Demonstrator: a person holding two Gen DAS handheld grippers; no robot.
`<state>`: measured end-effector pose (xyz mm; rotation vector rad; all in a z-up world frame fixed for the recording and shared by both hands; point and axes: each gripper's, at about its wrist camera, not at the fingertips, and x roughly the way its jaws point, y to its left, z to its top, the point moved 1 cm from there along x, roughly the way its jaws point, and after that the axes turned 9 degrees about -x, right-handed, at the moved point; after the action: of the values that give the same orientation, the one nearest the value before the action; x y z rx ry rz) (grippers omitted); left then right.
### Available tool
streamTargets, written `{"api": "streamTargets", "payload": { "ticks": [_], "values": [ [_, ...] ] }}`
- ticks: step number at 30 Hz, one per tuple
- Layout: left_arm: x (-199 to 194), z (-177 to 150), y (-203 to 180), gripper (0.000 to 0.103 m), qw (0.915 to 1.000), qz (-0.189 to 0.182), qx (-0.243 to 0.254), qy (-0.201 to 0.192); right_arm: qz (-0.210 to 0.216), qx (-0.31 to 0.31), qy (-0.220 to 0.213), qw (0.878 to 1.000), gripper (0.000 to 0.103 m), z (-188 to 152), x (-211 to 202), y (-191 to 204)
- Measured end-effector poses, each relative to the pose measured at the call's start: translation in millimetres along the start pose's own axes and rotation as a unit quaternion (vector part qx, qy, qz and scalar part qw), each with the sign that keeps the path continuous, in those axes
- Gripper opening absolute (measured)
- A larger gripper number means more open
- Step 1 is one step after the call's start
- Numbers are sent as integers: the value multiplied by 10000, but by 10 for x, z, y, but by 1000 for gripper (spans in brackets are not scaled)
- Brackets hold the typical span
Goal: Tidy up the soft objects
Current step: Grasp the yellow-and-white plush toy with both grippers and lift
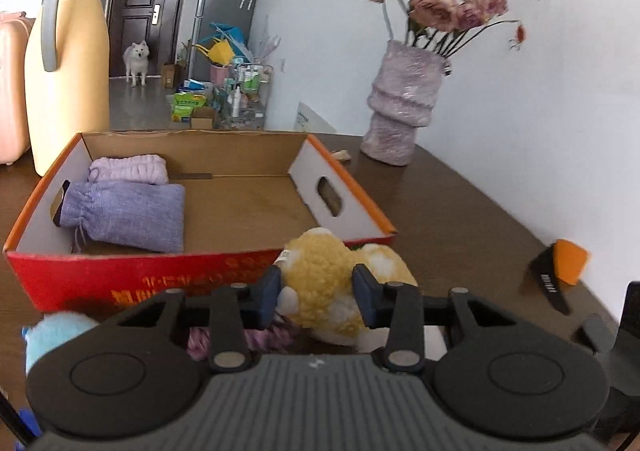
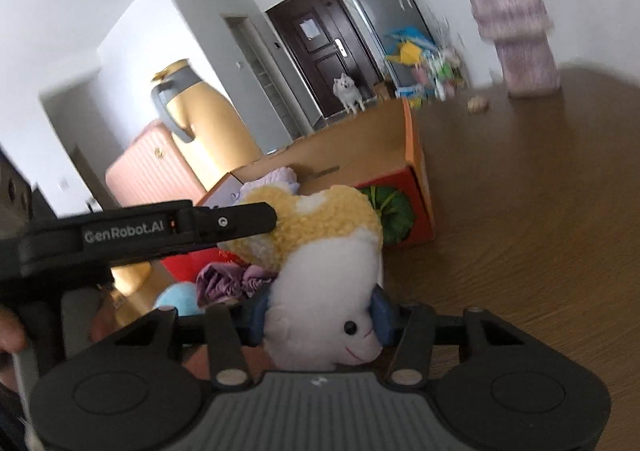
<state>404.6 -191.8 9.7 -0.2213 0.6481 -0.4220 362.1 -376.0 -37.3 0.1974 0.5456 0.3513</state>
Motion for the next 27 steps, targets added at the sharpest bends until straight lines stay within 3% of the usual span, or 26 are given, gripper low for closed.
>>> {"api": "streamTargets", "payload": {
  "ticks": [3,7,15,22,27],
  "values": [
    [-315,-121,-91,40,9997,-217,-82,29,-193,-752,31,9970,49,-40,-373,200],
    [-791,-533,-80,40,9990,-356,-235,89,64,-903,213,9957,50,-286,-809,395],
    [-1394,-1295,257,31,9972,202,-527,486,326,-1141,692,9905,46,-938,-1011,986],
    [-1570,-1441,494,33,9961,191,-696,515,303,-1037,578,9925,49,-981,-1123,1177],
    [-1532,-1440,567,44,9961,63,-760,438,170,-583,404,9973,48,-993,-1173,1050]
  ]
}}
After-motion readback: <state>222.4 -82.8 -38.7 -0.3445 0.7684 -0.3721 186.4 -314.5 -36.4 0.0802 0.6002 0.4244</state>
